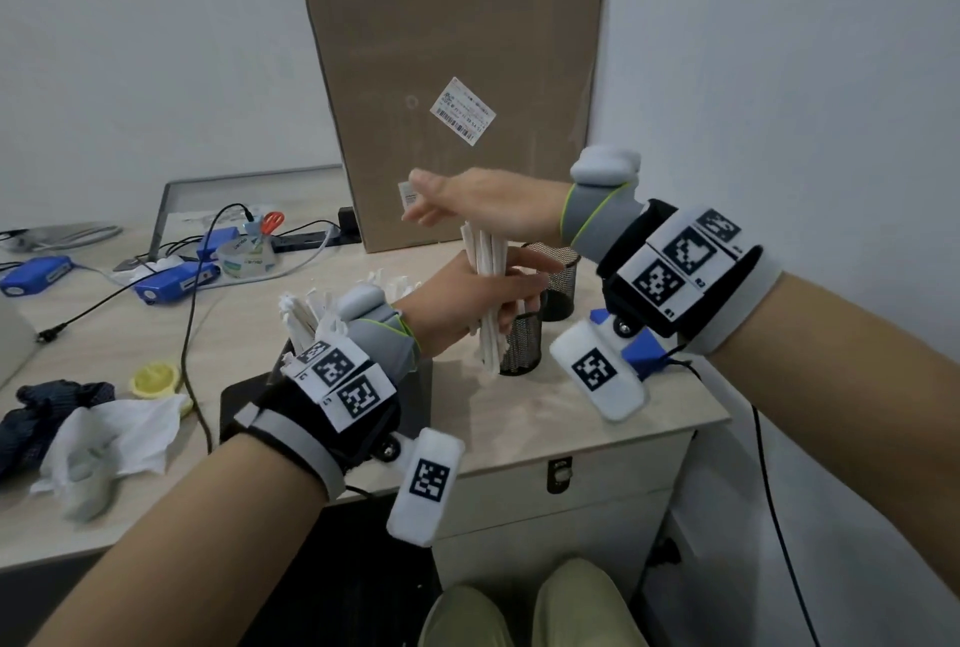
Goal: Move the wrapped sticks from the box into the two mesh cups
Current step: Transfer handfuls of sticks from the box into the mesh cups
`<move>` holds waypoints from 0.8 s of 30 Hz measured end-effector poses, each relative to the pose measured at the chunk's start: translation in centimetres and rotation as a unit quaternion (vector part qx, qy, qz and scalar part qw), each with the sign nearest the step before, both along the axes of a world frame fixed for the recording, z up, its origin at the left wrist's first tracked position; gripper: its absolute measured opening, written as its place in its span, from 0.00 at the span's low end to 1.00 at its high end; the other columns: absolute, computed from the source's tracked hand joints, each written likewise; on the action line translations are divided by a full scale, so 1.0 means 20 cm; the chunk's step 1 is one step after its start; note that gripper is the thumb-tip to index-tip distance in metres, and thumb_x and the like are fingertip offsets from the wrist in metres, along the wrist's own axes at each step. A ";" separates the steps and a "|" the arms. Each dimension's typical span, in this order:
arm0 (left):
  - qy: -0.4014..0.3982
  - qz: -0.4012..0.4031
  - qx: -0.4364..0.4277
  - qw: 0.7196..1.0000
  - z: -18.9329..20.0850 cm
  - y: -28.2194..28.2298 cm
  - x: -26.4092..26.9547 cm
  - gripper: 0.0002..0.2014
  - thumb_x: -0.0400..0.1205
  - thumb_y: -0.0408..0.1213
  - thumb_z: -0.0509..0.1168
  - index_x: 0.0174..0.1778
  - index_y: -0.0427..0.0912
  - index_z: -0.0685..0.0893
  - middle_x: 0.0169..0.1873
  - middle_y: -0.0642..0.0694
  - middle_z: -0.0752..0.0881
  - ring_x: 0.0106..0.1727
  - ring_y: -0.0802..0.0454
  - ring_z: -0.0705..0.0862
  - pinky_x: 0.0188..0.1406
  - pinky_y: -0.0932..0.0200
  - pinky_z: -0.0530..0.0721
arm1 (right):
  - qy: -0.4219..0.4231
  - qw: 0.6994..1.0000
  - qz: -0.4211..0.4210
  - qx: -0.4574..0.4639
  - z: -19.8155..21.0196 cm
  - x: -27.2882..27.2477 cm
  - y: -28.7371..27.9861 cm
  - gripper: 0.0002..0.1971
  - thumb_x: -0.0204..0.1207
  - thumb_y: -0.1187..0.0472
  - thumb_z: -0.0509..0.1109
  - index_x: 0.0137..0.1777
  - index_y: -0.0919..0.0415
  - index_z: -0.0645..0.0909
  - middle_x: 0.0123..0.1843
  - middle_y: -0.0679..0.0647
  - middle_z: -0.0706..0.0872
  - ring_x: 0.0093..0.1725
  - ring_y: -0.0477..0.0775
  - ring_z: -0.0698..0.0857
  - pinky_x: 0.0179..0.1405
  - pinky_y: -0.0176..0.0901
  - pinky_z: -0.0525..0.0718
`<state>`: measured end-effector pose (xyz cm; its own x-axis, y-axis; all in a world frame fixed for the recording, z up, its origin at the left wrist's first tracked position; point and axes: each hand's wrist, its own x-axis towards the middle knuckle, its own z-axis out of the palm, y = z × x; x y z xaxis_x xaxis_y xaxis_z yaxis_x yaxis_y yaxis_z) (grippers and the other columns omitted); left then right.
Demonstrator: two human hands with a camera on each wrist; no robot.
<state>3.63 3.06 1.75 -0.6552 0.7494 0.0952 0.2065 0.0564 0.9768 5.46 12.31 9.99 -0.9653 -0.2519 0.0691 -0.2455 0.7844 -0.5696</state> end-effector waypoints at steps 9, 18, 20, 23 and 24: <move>0.043 0.027 -0.016 0.999 0.03 0.03 -0.01 0.10 0.84 0.35 0.63 0.52 0.33 0.86 0.21 0.48 0.75 0.21 0.55 0.67 0.19 0.65 0.68 | 0.042 0.999 -0.032 0.000 0.00 -0.01 0.10 0.40 0.76 0.28 0.45 0.77 0.54 0.71 0.78 0.51 0.73 0.78 0.49 0.70 0.81 0.52 0.62; 0.093 0.156 0.040 0.983 0.08 0.08 -0.02 0.09 0.83 0.27 0.60 0.36 0.40 0.75 0.21 0.47 0.72 0.20 0.56 0.70 0.21 0.58 0.69 | 0.096 0.967 -0.065 -0.225 -0.09 0.05 0.12 0.32 0.72 0.40 0.71 0.74 0.50 0.70 0.65 0.48 0.83 0.64 0.42 0.81 0.63 0.39 0.78; 0.146 0.173 -0.012 0.974 0.09 0.10 -0.04 0.05 0.85 0.27 0.58 0.47 0.40 0.75 0.29 0.50 0.74 0.24 0.59 0.78 0.24 0.60 0.79 | 0.080 0.970 -0.097 -0.208 -0.15 0.04 0.12 0.30 0.70 0.41 0.74 0.69 0.53 0.75 0.62 0.50 0.85 0.60 0.44 0.83 0.54 0.35 0.82; 0.111 0.169 0.017 0.979 0.11 0.11 -0.04 0.20 0.83 0.24 0.61 0.72 0.34 0.73 0.52 0.46 0.82 0.41 0.65 0.85 0.33 0.73 0.84 | 0.141 0.948 -0.146 -0.245 -0.19 0.00 0.11 0.16 0.70 0.48 0.76 0.53 0.57 0.86 0.50 0.52 0.89 0.52 0.47 0.87 0.52 0.39 0.83; 0.132 0.169 0.017 0.977 0.12 0.13 -0.04 0.21 0.83 0.23 0.60 0.73 0.30 0.70 0.61 0.38 0.81 0.52 0.53 0.86 0.36 0.68 0.85 | 0.165 0.937 -0.164 -0.261 -0.20 -0.03 0.12 0.12 0.72 0.50 0.75 0.49 0.57 0.87 0.47 0.51 0.90 0.50 0.47 0.87 0.51 0.39 0.82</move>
<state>2.85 5.59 4.24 -0.8135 0.4884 0.3158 0.4272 0.1332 0.8943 4.84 14.66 6.07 -0.8892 0.2061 0.4084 -0.2699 0.4845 -0.8321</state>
